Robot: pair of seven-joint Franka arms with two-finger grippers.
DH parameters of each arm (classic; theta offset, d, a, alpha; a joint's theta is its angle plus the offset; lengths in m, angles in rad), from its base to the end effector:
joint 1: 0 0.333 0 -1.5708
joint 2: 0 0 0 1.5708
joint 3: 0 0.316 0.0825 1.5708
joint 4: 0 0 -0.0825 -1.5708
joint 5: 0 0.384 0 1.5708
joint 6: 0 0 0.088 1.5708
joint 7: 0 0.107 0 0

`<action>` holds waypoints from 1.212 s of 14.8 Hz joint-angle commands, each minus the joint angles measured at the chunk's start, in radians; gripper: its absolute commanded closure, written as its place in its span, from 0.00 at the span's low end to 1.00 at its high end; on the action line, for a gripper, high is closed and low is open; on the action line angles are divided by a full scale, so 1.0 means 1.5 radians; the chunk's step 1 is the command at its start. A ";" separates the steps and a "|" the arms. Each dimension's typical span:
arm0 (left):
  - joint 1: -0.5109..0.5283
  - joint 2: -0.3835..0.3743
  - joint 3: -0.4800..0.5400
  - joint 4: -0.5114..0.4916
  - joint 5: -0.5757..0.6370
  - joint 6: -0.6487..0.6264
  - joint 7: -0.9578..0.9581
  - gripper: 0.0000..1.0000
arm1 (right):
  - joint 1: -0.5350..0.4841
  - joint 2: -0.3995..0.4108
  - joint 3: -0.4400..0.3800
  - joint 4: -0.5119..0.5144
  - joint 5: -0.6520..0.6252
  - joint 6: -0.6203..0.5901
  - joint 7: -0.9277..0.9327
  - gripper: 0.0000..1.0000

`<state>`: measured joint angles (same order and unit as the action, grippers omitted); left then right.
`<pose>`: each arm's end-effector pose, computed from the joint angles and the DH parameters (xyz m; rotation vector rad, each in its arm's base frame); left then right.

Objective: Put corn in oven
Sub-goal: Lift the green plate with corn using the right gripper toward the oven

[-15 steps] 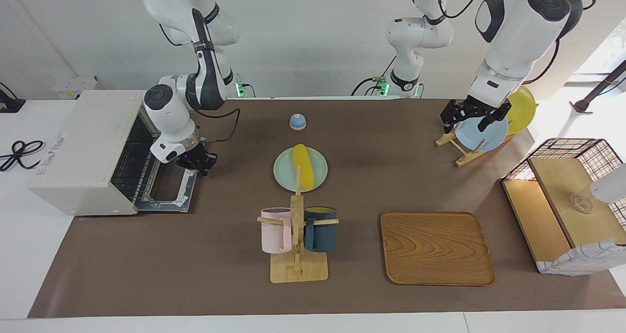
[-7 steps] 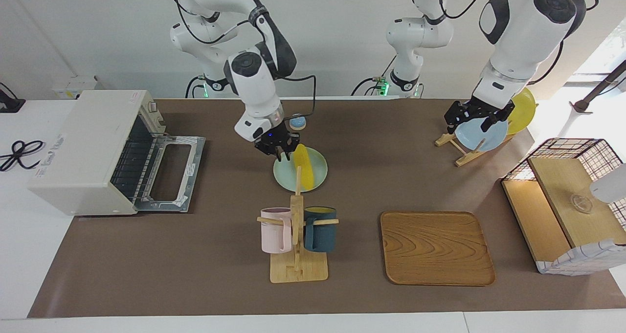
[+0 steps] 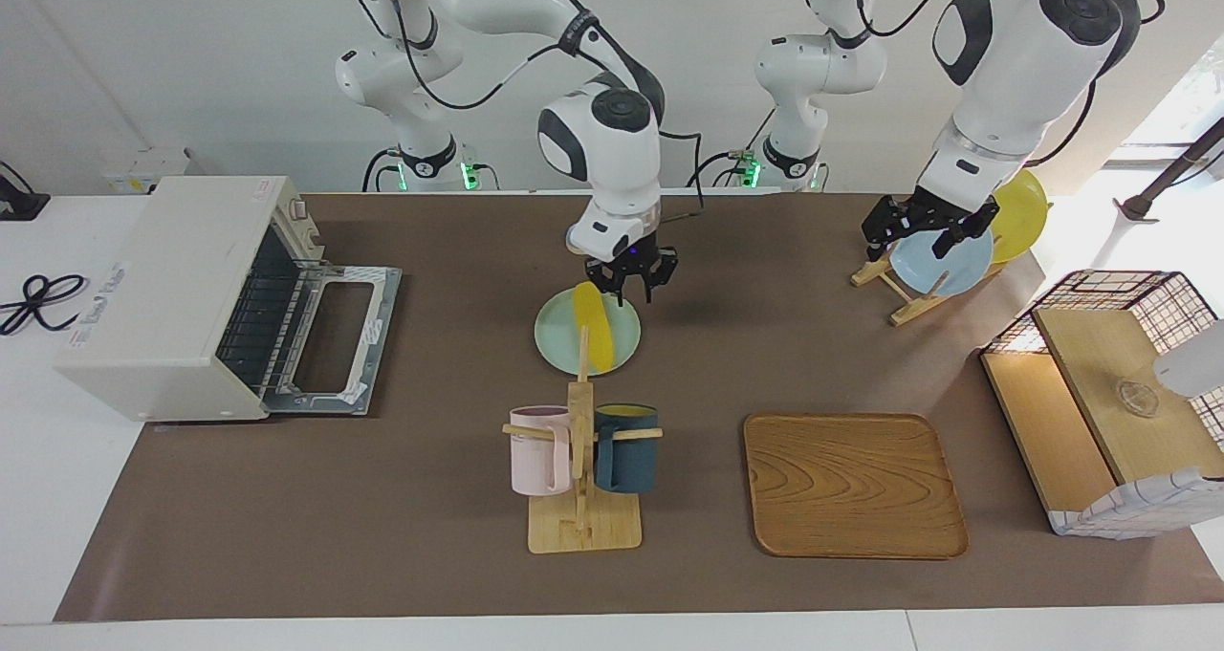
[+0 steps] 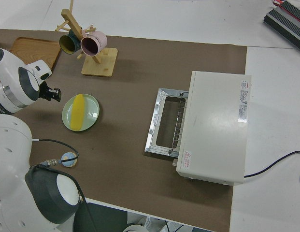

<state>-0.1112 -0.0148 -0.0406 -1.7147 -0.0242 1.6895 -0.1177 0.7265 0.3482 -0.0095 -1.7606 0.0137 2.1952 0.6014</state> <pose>0.5494 -0.0865 0.5747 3.1193 -0.0485 -0.0210 0.4925 0.4307 0.3770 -3.0761 -0.1675 -0.0975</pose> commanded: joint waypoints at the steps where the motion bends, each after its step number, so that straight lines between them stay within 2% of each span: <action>1: 0.015 -0.005 -0.009 -0.001 -0.008 -0.002 0.023 0.00 | 0.010 0.041 -0.005 0.018 -0.019 0.015 0.009 0.54; 3: 0.014 -0.006 -0.009 -0.003 -0.008 -0.001 0.024 0.00 | 0.006 0.040 -0.005 0.009 -0.019 0.020 0.008 0.54; 7: 0.006 -0.012 -0.009 -0.010 -0.006 -0.004 0.047 0.00 | 0.007 0.020 -0.004 -0.082 -0.019 0.094 -0.001 0.55; 11: 0.013 -0.012 -0.007 -0.009 -0.006 0.005 0.046 0.00 | 0.011 0.013 -0.004 -0.102 -0.018 0.104 0.004 0.70; 12: 0.013 -0.012 -0.006 -0.009 -0.006 0.004 0.045 0.00 | 0.012 0.012 -0.004 -0.106 -0.018 0.104 0.005 0.81; 13: 0.014 -0.013 -0.004 -0.010 -0.006 0.003 0.044 0.00 | 0.012 0.012 -0.004 -0.109 -0.018 0.102 0.004 1.00; 16: 0.015 -0.012 -0.002 -0.010 -0.006 0.007 0.044 0.00 | 0.011 0.009 -0.007 -0.101 -0.032 0.078 0.000 1.00; 18: 0.013 -0.013 -0.002 -0.008 -0.006 0.005 0.043 0.00 | 0.000 0.011 -0.006 -0.050 -0.115 -0.005 -0.003 1.00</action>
<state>-0.1031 -0.0149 -0.0376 -1.7148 -0.0242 1.6898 -0.0687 0.7433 0.3737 -0.0203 -1.8769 -0.0676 2.2763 0.6014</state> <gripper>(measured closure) 0.000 0.969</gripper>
